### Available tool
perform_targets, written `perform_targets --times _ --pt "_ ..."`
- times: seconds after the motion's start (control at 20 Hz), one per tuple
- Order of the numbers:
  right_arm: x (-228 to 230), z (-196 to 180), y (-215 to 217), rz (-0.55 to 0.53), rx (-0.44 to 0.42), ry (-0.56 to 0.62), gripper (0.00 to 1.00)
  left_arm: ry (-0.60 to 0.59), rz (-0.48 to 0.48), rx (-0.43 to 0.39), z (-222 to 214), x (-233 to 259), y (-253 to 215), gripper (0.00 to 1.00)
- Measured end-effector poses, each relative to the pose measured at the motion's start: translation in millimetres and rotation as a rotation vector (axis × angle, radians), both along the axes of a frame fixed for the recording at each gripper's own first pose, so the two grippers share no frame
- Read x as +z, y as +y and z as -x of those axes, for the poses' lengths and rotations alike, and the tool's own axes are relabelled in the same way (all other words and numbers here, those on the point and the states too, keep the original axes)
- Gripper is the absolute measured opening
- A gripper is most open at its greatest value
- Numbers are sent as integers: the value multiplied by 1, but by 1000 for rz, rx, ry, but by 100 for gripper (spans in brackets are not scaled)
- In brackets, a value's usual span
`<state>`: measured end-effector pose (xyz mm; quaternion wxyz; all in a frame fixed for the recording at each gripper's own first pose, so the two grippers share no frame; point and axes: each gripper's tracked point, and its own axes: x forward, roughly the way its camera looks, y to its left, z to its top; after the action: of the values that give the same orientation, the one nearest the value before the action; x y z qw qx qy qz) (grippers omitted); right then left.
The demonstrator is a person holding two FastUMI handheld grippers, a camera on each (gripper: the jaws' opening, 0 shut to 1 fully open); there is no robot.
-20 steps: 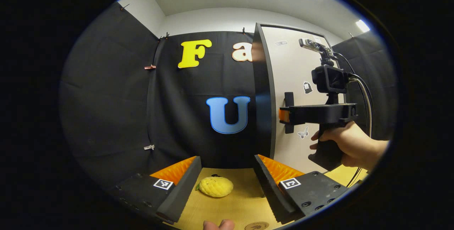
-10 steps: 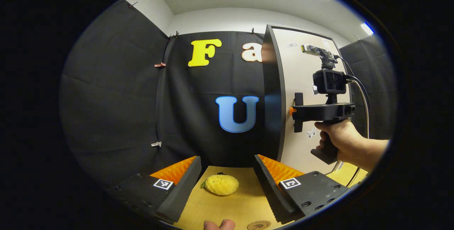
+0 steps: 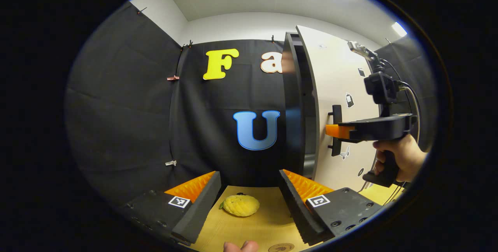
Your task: Open the cabinet door with the right hand, grasp the bottle in the cabinet with the left hand and place it on the coaster, then close the cabinet door with the right hand.
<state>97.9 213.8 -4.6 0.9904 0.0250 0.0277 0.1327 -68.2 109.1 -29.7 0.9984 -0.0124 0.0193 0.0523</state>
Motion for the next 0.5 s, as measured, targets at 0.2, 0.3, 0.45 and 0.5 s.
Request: perform_targets --times 0.2,0.3,0.45,0.5 --pt "5 37 -18 -12 43 8 24 -3 -4 -16 0 6 -19 94" --pt "6 54 -28 -11 62 12 24 -4 -1 -21 0 8 -30 94" --pt "9 77 -50 -22 75 6 24 -7 4 -35 -3 12 -45 94" --pt "10 85 -58 -30 75 9 24 -8 5 -39 -4 14 -50 94"
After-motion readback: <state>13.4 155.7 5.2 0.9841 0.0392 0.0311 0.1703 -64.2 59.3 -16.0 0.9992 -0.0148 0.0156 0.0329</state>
